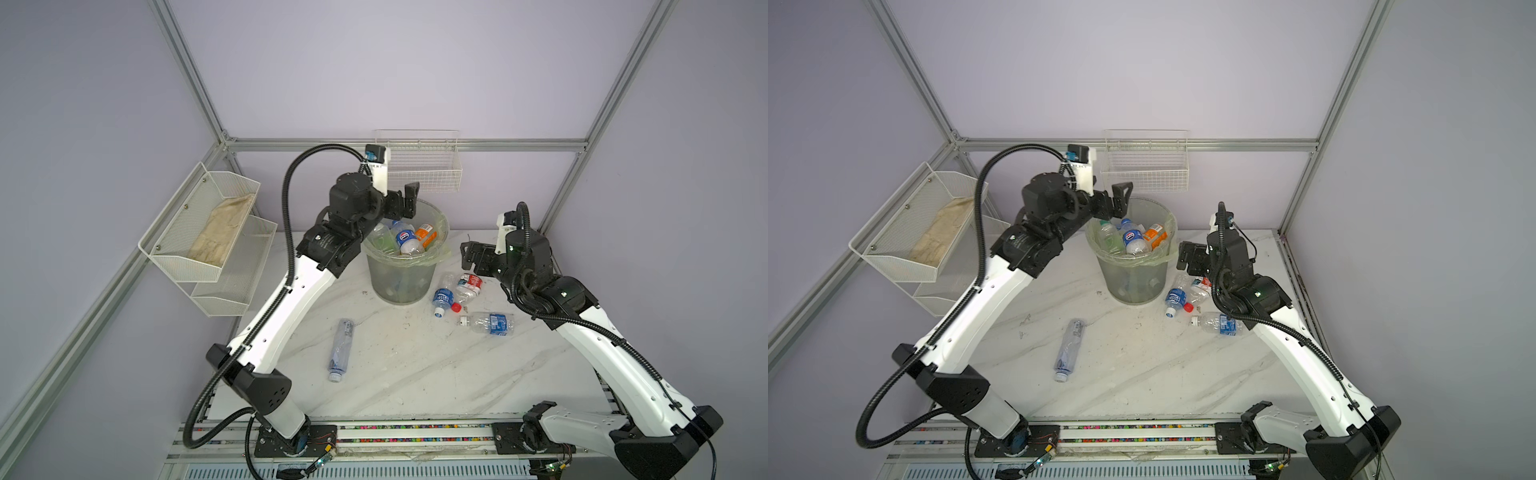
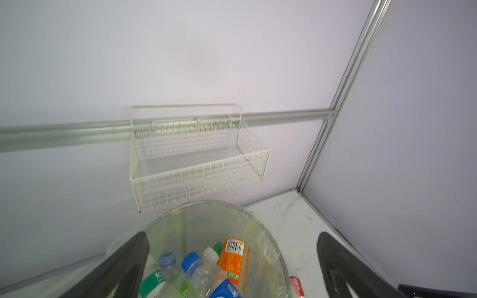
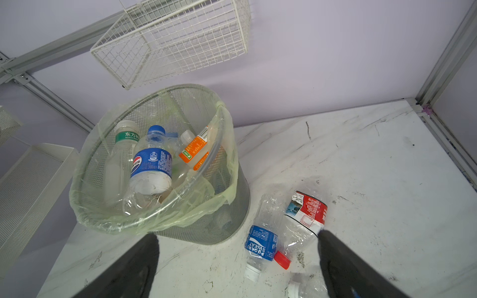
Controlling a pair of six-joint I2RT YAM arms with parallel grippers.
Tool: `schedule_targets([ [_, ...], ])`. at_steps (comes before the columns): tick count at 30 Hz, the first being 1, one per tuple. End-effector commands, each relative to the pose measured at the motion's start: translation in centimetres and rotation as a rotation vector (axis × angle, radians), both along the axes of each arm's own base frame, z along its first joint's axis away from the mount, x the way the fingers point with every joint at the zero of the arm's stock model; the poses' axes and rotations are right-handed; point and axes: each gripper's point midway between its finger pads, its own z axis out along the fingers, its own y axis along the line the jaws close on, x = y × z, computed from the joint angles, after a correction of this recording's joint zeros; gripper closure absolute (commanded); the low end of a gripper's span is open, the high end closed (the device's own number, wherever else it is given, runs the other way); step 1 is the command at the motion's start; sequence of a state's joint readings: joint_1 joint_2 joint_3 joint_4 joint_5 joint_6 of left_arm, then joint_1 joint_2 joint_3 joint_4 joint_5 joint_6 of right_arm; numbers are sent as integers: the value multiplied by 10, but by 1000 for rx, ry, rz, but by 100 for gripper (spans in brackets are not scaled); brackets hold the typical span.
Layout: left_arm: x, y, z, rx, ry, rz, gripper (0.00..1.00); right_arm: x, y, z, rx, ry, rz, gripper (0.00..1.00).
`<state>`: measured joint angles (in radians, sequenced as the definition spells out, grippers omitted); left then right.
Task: Throw the plastic bottles in the bin
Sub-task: Throw the plastic bottle into the trash bin, then pick up the plastic bottle from the center of the table.
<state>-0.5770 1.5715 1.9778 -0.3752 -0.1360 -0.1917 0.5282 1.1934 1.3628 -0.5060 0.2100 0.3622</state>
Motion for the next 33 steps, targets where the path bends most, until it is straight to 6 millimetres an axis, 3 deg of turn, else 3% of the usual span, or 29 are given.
schedule_targets([
  [1,-19,12,24,-57,-79,4,0,-1,-4,-2,0,5,-17,3],
  [5,-38,24,34,-79,-112,2,0,0,-9,-2,5,8,-47,3],
  [6,-54,34,46,-98,-139,2,0,1,-9,-4,8,16,-52,3],
  [8,-64,40,49,-104,-150,2,0,3,-8,-8,8,31,-56,3],
  [14,-85,58,37,-100,-142,24,0,15,-9,-30,23,122,-80,3],
  [19,-97,75,3,-82,-96,70,0,27,-8,-52,43,196,-69,3],
  [26,-111,99,-58,-61,21,144,0,36,-11,-83,16,260,-75,3],
  [33,-119,113,-114,-47,137,193,0,50,-4,-134,-9,355,-60,5],
])
